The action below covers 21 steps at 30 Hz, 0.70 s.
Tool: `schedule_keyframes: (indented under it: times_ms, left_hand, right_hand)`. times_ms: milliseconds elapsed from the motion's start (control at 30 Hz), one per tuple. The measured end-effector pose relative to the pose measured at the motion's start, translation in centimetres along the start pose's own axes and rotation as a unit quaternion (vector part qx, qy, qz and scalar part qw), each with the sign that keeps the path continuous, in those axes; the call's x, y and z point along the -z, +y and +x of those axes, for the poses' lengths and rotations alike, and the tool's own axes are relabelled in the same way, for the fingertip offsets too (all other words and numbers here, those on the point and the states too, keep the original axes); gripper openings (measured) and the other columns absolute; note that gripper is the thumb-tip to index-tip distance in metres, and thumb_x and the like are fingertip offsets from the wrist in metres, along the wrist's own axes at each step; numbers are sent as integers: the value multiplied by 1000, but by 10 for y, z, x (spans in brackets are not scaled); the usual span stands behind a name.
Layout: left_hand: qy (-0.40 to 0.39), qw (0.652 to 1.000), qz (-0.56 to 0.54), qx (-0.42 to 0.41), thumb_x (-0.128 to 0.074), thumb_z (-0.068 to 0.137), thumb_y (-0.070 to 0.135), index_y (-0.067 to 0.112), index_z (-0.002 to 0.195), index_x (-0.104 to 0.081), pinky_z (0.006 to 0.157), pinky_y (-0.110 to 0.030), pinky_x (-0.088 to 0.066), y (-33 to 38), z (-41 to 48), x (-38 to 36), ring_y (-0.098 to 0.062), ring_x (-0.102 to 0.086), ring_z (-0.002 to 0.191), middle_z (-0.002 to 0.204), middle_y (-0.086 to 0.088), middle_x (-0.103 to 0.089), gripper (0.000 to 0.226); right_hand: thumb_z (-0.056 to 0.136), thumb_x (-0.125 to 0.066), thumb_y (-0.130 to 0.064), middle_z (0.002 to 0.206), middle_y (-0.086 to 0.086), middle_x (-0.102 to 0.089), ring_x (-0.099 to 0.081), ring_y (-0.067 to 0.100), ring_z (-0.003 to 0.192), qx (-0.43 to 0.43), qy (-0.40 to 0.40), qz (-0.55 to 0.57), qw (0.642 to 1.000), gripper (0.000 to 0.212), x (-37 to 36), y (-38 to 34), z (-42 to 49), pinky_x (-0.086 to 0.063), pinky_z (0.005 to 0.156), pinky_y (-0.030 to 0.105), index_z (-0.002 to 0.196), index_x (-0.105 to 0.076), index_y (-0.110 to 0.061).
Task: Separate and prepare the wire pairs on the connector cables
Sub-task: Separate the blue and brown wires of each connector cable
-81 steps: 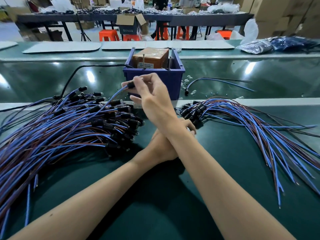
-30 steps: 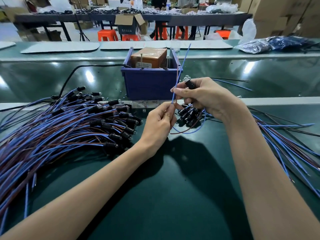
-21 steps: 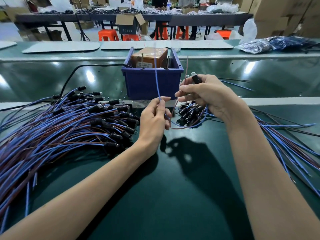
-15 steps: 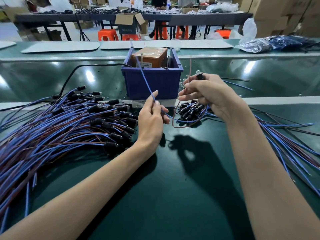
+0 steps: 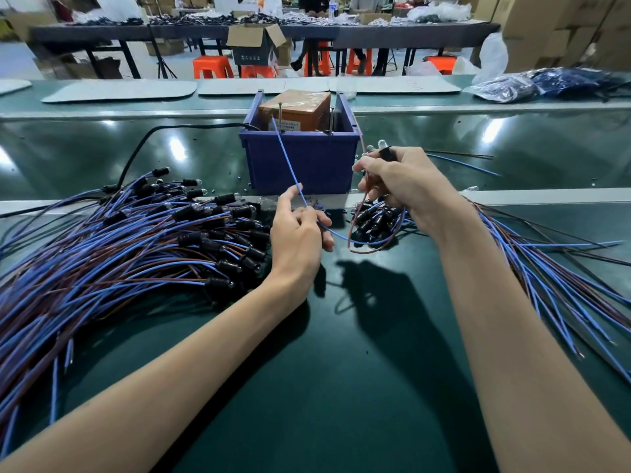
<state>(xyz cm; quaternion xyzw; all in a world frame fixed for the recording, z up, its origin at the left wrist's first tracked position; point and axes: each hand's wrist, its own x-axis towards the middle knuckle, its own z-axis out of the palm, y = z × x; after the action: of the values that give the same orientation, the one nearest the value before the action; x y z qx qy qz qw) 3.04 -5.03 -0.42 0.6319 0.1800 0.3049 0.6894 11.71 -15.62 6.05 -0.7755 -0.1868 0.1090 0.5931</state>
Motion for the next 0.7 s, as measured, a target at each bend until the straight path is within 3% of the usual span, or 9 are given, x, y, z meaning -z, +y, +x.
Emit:
schedule_keyframes:
  times_ms: [300, 700]
  left_hand:
    - [-20, 1000, -4, 17, -35, 92, -7, 12, 126, -47, 38, -18, -38, 0, 0, -1, -5, -41, 34, 53, 6, -54, 41]
    - [-44, 999, 3, 33, -37, 92, -6, 10, 138, -47, 37, -15, -34, -2, -1, -1, -4, -38, 36, 49, 10, -50, 49]
  right_hand:
    - [92, -55, -16, 44, -13, -56, -44, -1, 37, 22, 1, -31, 999, 17, -9, 7, 4, -30, 37, 7, 82, -69, -15]
    - [90, -61, -15, 45, -13, -52, -40, 1, 37, 39, -15, -31, 999, 14, -10, 8, 4, -29, 36, 11, 77, -67, -17]
